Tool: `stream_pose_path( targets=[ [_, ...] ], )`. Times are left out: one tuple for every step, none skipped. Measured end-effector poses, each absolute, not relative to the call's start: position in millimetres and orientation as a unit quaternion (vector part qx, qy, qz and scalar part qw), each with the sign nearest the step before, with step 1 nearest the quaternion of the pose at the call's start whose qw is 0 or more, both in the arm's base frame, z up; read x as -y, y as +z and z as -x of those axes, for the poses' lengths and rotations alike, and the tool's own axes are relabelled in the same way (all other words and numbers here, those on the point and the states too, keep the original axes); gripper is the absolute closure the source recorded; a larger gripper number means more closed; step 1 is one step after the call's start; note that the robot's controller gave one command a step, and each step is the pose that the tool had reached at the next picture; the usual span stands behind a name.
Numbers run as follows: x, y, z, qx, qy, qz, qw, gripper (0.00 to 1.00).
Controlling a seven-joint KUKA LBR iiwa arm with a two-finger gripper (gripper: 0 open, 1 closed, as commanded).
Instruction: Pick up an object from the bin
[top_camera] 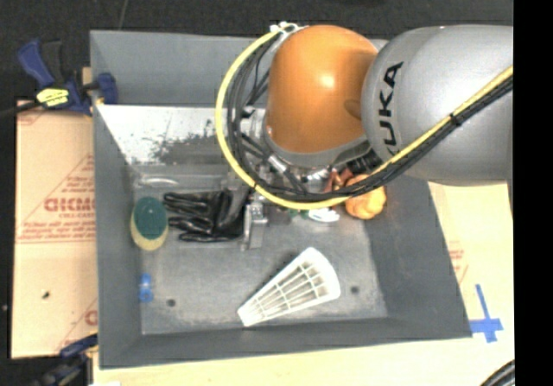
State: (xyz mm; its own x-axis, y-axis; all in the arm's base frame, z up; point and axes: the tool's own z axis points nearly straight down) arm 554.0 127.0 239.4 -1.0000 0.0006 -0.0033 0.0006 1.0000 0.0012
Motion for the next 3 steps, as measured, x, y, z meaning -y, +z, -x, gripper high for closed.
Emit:
stream_pose_path(
  targets=[
    [-129.9,116.4,-598.8,-0.991,0.002,-0.133,0.003,0.0],
    [-125.1,161.7,-611.1,-0.983,0.003,-0.184,0.007,0.0],
    [-119.2,110.4,-603.3,-0.978,0.001,-0.208,0.001,0.0]
  ],
)
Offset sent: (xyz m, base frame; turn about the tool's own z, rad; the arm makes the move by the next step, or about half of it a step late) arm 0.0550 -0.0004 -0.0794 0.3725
